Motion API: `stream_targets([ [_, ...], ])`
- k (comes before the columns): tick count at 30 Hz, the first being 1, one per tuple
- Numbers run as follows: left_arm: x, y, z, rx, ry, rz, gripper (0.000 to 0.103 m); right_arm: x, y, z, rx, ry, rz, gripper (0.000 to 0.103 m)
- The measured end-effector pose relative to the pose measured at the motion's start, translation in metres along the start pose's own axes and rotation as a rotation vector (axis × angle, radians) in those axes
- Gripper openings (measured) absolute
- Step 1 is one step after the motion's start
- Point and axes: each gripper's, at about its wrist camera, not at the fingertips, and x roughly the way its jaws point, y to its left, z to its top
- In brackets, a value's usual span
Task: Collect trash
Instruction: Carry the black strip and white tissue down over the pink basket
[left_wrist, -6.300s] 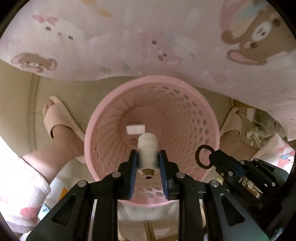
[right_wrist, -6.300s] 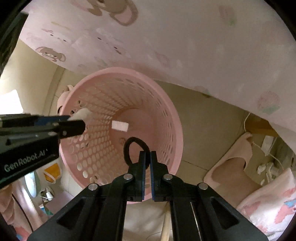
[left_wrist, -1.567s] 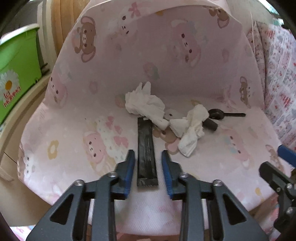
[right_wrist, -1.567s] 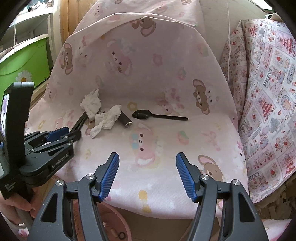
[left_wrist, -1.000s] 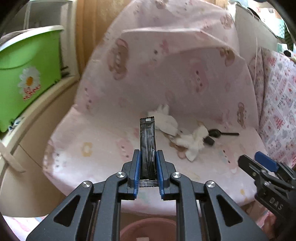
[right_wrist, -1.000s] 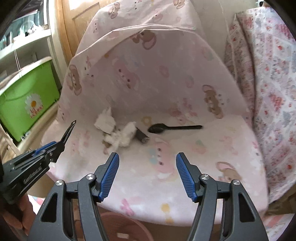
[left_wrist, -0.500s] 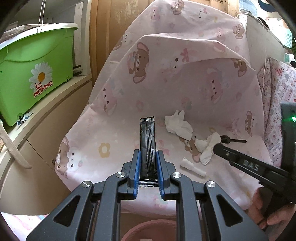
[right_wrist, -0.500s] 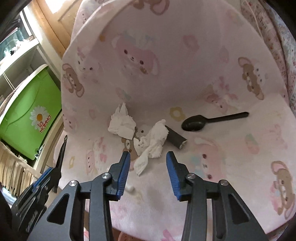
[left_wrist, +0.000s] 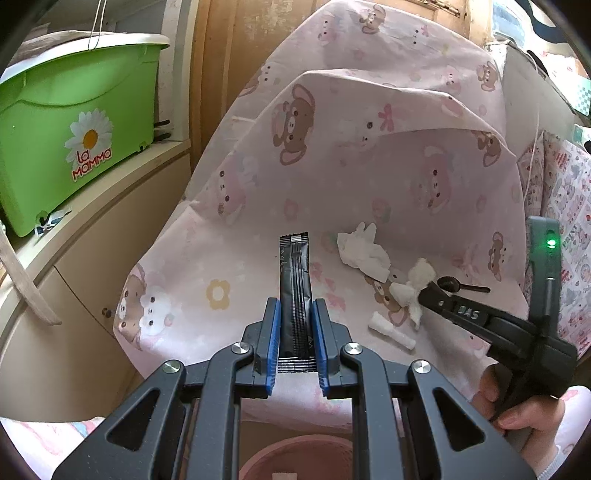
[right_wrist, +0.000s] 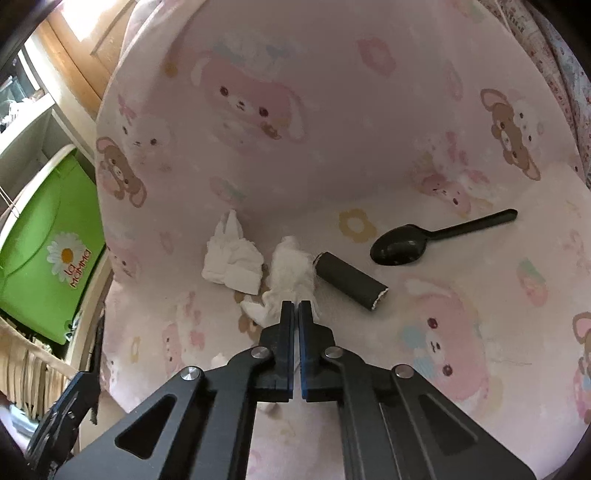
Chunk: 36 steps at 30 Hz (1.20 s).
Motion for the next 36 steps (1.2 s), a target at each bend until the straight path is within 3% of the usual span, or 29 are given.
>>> stream_targets([
  [9, -0.018, 0.001, 0.0, 0.014, -0.023, -0.018, 0.017, -0.047, 0.003, -0.004, -0.041, -0.058, 0.07, 0.003],
  [17, -0.035, 0.004, -0.012, 0.045, 0.021, -0.014, 0.017, -0.09, -0.001, -0.017, -0.122, -0.063, 0.098, 0.003],
  [19, -0.042, 0.009, -0.017, 0.033, 0.064, -0.022, 0.017, -0.103, 0.003, -0.022, -0.158, -0.067, 0.114, 0.003],
  [24, -0.06, 0.012, -0.018, 0.029, 0.136, -0.04, 0.017, -0.122, 0.021, -0.036, -0.258, -0.051, 0.153, 0.003],
  [29, -0.081, 0.002, -0.024, 0.063, 0.131, -0.091, 0.017, -0.131, 0.034, -0.056, -0.336, -0.007, 0.15, 0.003],
  [33, -0.069, -0.003, -0.042, 0.068, 0.154, -0.064, 0.017, -0.131, 0.04, -0.071, -0.373, 0.041, 0.153, 0.003],
  [36, -0.057, 0.001, -0.055, 0.025, 0.205, -0.098, 0.017, -0.134, 0.042, -0.084, -0.395, 0.052, 0.161, 0.003],
])
